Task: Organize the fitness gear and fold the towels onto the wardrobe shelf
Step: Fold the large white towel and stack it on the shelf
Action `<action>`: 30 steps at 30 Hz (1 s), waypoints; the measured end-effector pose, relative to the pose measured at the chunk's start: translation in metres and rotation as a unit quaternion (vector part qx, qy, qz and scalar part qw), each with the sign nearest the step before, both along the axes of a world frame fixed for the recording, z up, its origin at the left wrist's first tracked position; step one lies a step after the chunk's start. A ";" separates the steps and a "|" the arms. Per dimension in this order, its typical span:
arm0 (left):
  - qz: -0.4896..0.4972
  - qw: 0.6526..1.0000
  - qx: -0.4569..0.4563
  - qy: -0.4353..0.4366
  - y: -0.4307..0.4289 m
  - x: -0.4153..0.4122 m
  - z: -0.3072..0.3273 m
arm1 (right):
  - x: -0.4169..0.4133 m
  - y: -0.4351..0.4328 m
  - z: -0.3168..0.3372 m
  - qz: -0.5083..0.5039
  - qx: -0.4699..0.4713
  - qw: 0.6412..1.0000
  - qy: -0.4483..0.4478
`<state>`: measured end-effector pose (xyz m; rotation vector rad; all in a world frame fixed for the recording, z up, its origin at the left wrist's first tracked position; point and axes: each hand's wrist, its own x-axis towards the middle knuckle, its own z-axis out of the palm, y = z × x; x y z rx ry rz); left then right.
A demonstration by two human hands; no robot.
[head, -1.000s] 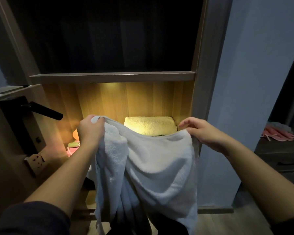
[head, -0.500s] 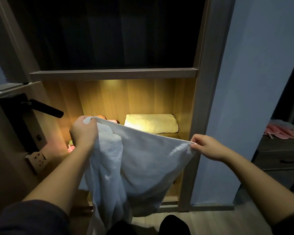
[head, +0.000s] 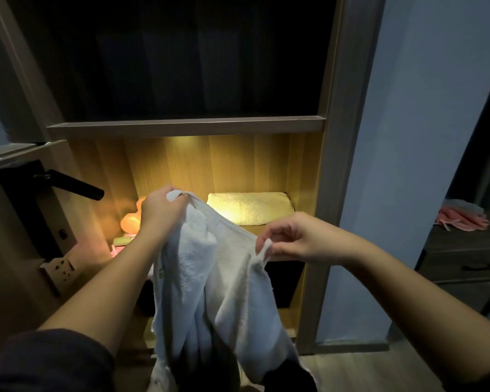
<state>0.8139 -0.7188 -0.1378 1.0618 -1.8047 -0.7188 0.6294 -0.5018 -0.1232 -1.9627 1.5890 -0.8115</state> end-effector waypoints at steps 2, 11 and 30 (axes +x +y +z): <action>-0.035 0.999 -0.012 -0.011 0.010 -0.008 0.010 | 0.008 0.000 0.006 -0.031 -0.079 0.996 0.019; -0.194 0.979 -0.049 0.031 0.072 -0.025 0.082 | 0.018 0.001 0.048 -0.088 -0.255 0.959 -0.088; -0.092 0.899 0.427 -0.033 0.154 0.012 -0.178 | 0.076 0.036 -0.207 -0.275 0.062 0.904 -0.322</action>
